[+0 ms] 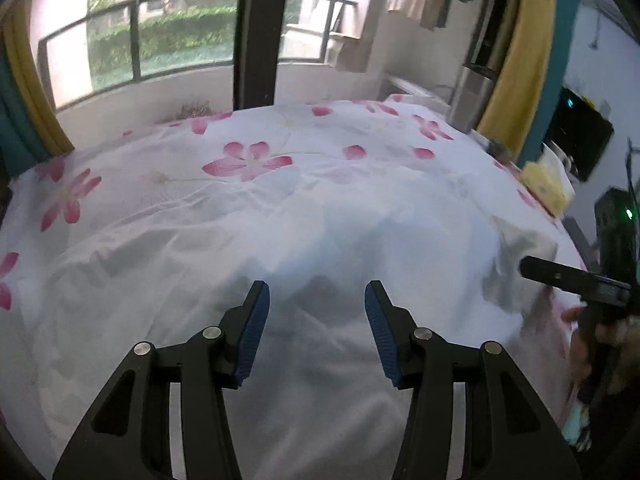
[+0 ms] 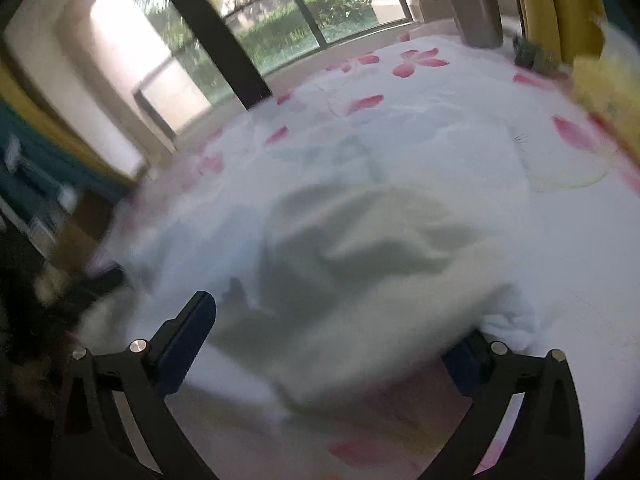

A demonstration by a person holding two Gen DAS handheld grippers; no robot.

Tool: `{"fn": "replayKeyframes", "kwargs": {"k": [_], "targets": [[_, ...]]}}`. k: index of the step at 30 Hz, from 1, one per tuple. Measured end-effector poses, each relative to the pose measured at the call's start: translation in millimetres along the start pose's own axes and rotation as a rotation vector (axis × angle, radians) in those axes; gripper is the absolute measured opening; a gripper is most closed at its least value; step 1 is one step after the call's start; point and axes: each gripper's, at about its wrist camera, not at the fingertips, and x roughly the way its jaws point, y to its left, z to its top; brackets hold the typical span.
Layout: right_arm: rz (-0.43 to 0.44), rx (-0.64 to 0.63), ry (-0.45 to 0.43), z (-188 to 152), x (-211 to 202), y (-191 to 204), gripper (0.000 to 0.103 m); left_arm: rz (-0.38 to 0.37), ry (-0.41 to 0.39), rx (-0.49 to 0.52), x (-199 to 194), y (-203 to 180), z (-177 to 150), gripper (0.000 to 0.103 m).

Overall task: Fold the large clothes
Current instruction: 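Press both open grippers onto the shirt to smooth it, then grasp a shirt corner with the right gripper and lift it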

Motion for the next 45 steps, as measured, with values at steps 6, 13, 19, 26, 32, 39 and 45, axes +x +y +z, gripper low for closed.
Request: {"fn": "replayKeyframes", "kwargs": {"k": [6, 13, 19, 26, 32, 39, 45], "targets": [[0.080, 0.058, -0.021, 18, 22, 4, 0.101, 0.032, 0.047, -0.035, 46, 7, 2, 0.052], [-0.093, -0.233, 0.019, 27, 54, 44, 0.044, 0.118, 0.028, -0.012, 49, -7, -3, 0.052], [-0.076, -0.317, 0.009, 35, 45, 58, 0.017, 0.104, 0.028, -0.006, 49, -5, -1, 0.052], [-0.033, -0.470, -0.084, 45, 9, 121, 0.015, 0.097, 0.023, 0.001, 49, -5, -2, 0.052], [-0.045, -0.605, -0.100, 29, 18, 173, 0.013, 0.020, 0.024, -0.033, 42, 3, 1, 0.052], [-0.031, -0.644, -0.097, 23, 23, 203, 0.013, -0.004, -0.171, -0.056, -38, 34, 1, 0.052], [-0.008, -0.698, -0.066, 10, 37, 236, 0.013, 0.077, -0.217, -0.125, -84, 83, -19, 0.052]]}}
